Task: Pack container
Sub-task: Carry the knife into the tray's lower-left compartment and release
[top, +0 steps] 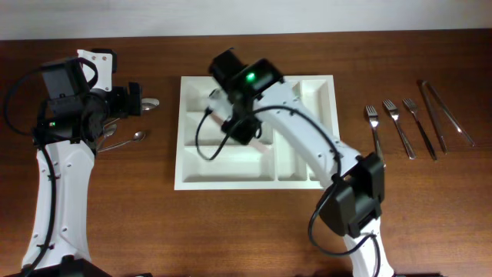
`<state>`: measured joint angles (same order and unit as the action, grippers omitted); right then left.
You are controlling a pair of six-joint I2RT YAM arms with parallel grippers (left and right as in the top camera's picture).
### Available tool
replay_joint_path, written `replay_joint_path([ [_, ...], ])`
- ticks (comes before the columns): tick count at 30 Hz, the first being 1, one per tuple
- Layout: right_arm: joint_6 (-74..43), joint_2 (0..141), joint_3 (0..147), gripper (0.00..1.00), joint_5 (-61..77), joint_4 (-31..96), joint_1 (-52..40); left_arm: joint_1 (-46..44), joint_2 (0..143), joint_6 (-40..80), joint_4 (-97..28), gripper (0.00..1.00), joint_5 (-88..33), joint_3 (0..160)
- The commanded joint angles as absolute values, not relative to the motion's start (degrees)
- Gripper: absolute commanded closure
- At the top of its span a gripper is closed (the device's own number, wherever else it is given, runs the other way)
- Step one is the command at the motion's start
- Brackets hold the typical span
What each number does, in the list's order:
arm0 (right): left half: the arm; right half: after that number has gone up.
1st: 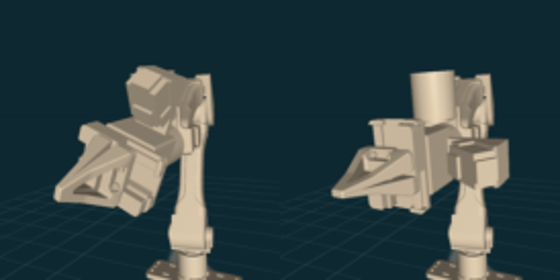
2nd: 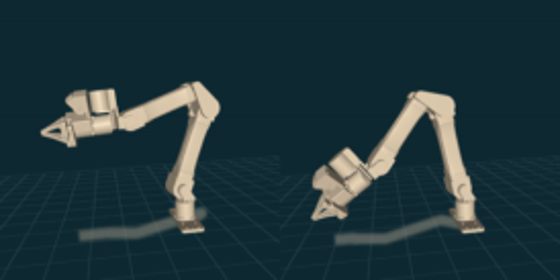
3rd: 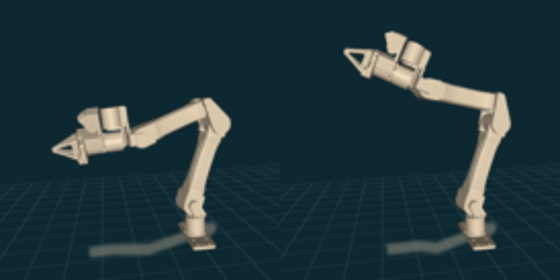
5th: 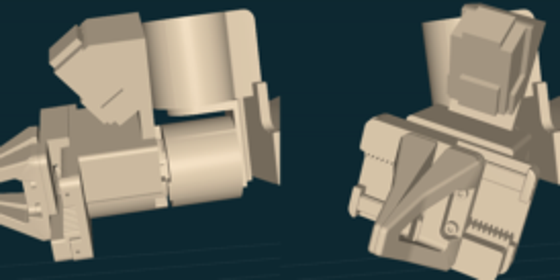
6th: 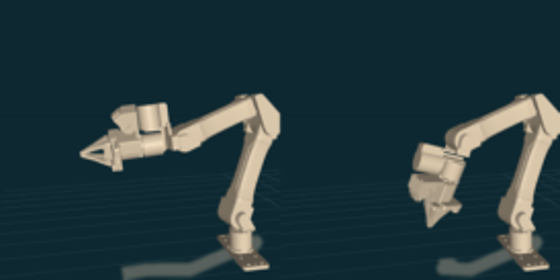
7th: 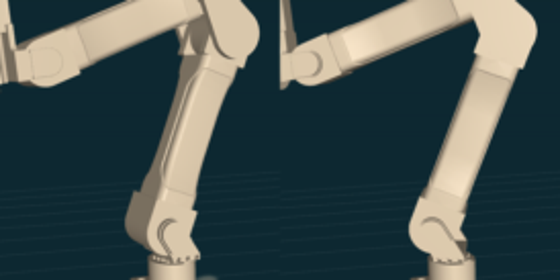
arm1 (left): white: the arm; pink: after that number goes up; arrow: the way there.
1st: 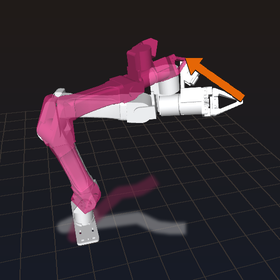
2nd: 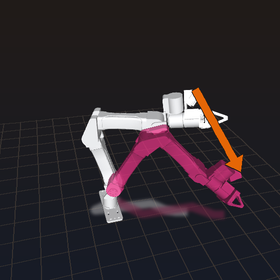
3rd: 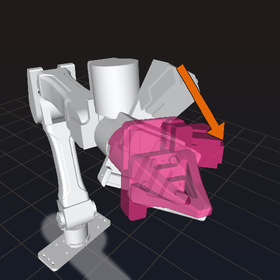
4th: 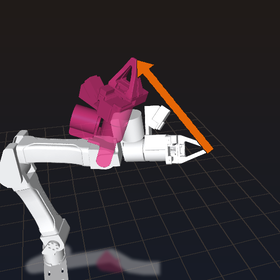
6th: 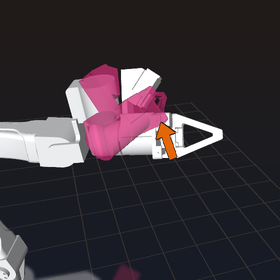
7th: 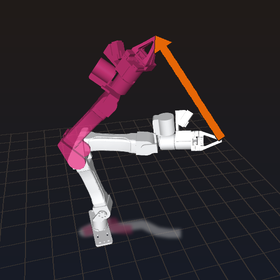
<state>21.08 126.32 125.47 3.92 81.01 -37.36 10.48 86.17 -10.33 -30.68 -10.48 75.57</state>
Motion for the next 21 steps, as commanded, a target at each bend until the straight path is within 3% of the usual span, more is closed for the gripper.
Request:
replay_joint_path([
  [1, 27.57, 124.14, 126.63, 0.91, 5.56, 81.23, -39.57, 10.66, 86.78, -11.25, -30.92, 0.01, -10.09, 76.86],
  [21, 39.07, 131.02, 119.07, 0.90, 8.60, 77.17, -40.07, 10.66, 86.78, -11.25, -30.89, 0.01, -10.09, 76.86],
])
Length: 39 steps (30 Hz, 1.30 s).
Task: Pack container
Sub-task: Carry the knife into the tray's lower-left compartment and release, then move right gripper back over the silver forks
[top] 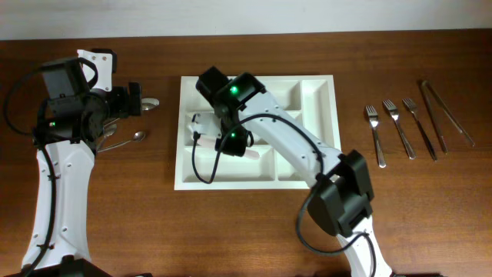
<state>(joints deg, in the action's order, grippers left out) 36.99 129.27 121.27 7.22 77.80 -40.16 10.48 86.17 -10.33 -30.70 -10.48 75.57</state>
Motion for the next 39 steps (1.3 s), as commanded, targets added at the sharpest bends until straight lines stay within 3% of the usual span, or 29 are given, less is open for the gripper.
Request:
replay_joint_path([
  [1, 39.24, 131.07, 118.19, 0.90, 8.60, 76.58, -40.07, 10.66, 86.78, -11.25, -30.89, 0.01, -10.09, 76.86],
  [7, 39.27, 131.22, 113.56, 0.90, 8.64, 72.58, -40.12, 10.66, 86.78, -11.25, -30.89, 0.01, -10.09, 76.86],
  [11, 40.25, 131.26, 111.68, 0.85, 10.44, 71.77, -40.12, 10.66, 86.78, -11.25, -30.89, 0.01, -10.09, 76.86],
  [14, 40.29, 131.26, 110.76, 0.74, 10.98, 71.66, -40.12, 10.66, 86.78, -11.25, -30.89, 0.01, -10.09, 76.86],
  [18, 40.21, 131.22, 110.87, 0.48, 10.98, 71.75, -40.14, 10.66, 86.78, -11.25, -30.89, 0.01, -10.09, 76.86],
  [19, 39.75, 131.20, 111.09, 0.46, 10.98, 71.83, -40.12, 10.66, 86.78, -11.25, -30.89, 0.01, -10.09, 76.86],
  [24, 33.95, 129.67, 115.28, 0.46, 10.15, 74.24, -39.81, 10.66, 86.78, -11.25, -30.89, 0.01, -10.09, 76.86],
  [28, 27.40, 126.06, 121.38, 0.46, 0.27, 75.00, -38.50, 10.66, 86.78, -11.25, -30.89, 0.01, -10.09, 76.86],
  [31, 19.94, 122.80, 126.56, 0.45, -8.95, 75.26, -35.90, 10.66, 86.78, -11.25, -30.89, 0.01, -10.09, 76.86],
  [39, 7.62, 115.72, 132.94, 0.20, -11.86, 75.81, -16.88, 10.66, 86.78, -11.25, -30.89, 0.01, -10.09, 76.86],
])
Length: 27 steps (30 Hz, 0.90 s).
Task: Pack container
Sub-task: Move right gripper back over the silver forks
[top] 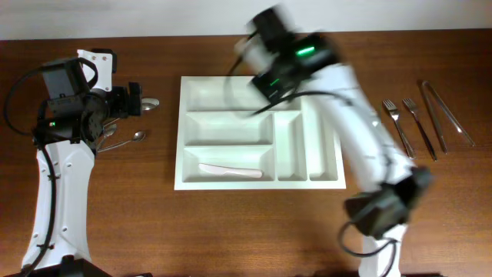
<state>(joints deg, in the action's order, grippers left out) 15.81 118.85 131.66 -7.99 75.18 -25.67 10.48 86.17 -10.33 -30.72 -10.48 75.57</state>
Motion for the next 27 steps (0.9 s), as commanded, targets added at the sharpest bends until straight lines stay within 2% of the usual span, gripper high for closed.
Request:
replay_joint_path([
  [1, 5.41, 115.63, 132.94, 0.19, -11.81, 76.09, -13.41, 10.66, 86.78, -11.25, -30.89, 0.01, -10.09, 76.86],
  [5, -0.27, 116.73, 131.52, 0.18, -6.79, 77.30, 0.67, 10.66, 86.78, -11.25, -30.89, 0.01, -10.09, 76.86],
  [11, -0.54, 120.44, 125.56, 0.31, 4.97, 79.99, 14.39, 10.66, 86.78, -11.25, -30.89, 0.01, -10.09, 76.86],
  [16, 1.54, 122.10, 115.07, 0.32, 4.47, 77.56, 16.95, 10.66, 86.78, -11.25, -30.89, 0.01, -10.09, 76.86],
  [23, 9.67, 122.23, 100.22, 0.33, 3.64, 66.50, 15.44, 10.66, 86.78, -11.25, -30.89, 0.01, -10.09, 76.86],
  [27, 10.28, 122.23, 95.37, 0.33, 2.81, 59.81, 15.40, 10.66, 86.78, -11.25, -30.89, 0.01, -10.09, 76.86],
])
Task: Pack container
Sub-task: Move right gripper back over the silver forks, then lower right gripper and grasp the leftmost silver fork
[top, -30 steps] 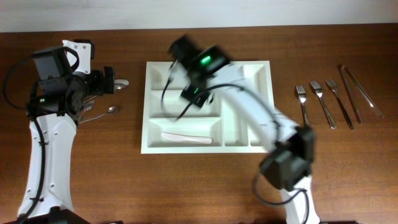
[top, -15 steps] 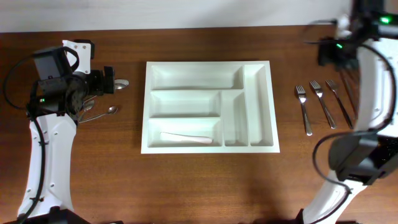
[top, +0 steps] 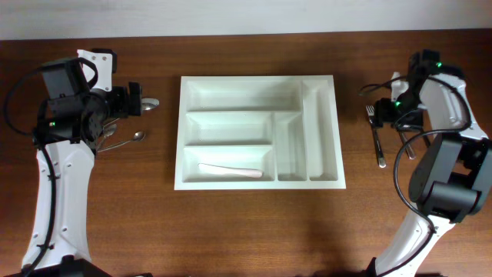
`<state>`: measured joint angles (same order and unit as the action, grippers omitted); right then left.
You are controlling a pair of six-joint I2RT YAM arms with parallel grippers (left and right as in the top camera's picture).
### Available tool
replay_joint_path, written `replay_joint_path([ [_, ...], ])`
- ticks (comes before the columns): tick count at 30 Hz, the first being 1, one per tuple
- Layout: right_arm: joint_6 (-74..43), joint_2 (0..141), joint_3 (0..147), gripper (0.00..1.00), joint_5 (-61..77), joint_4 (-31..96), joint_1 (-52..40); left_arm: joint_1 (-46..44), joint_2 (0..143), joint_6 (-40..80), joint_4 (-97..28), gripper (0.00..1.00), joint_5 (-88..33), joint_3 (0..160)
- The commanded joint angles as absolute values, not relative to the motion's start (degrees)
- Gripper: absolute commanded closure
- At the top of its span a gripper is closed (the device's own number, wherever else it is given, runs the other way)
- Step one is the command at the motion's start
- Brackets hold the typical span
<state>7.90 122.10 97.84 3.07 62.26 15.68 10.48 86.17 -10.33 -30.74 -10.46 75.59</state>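
Observation:
The white cutlery tray (top: 317, 92) lies in the middle of the table. A white plastic knife (top: 231, 171) rests in its front left compartment. My right gripper (top: 382, 113) hovers over the tops of the forks (top: 378, 146) right of the tray, seemingly open, with nothing seen between its fingers. My left gripper (top: 141, 101) points right, well left of the tray, its tips by a spoon bowl (top: 151, 101). Whether its fingers are open or shut does not show. Another spoon (top: 135, 137) lies just in front of it.
The right arm (top: 446, 92) covers the far right cutlery; one more fork (top: 407, 148) shows partly under it. The left arm (top: 58, 177) stands along the table's left side. The tray's other compartments hold nothing.
My right arm has moved from above the tray's back edge to the forks on the right. The knife lies in the same compartment. The left arm has not moved.
My right gripper was first over the tray's left half, then lower over the front left compartment with the white knife under it. Later the knife lay alone there while the arm was over the tray's back. Now the gripper is by the forks.

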Motion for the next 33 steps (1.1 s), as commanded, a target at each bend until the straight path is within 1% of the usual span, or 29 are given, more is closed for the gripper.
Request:
replay_joint_path([
  [1, 10.28, 122.23, 94.56, 0.33, 2.81, 58.33, 15.40, 10.66, 86.78, -11.25, -30.89, 0.01, -10.09, 76.86],
  [10, 13.30, 122.28, 91.39, 0.33, 4.10, 49.50, 12.73, 10.66, 86.78, -11.25, -30.89, 0.01, -10.09, 76.86],
  [14, 13.26, 122.32, 91.39, 0.35, 4.27, 45.74, 12.32, 10.66, 86.78, -11.25, -30.89, 0.01, -10.09, 76.86],
  [17, 13.28, 122.52, 91.39, 0.37, 4.29, 45.15, 12.34, 10.66, 86.78, -11.25, -30.89, 0.01, -10.09, 76.86],
  [27, 13.21, 126.08, 91.39, 0.38, 3.97, 45.41, 12.38, 10.66, 86.78, -11.25, -30.89, 0.01, -10.09, 76.86],
  [29, 13.06, 126.82, 91.39, 0.42, 4.16, 45.93, 12.38, 10.66, 86.78, -11.25, -30.89, 0.01, -10.09, 76.86],
  [33, 13.06, 127.31, 91.39, 0.46, 4.29, 46.48, 12.38, 10.66, 86.78, -11.25, -30.89, 0.01, -10.09, 76.86],
])
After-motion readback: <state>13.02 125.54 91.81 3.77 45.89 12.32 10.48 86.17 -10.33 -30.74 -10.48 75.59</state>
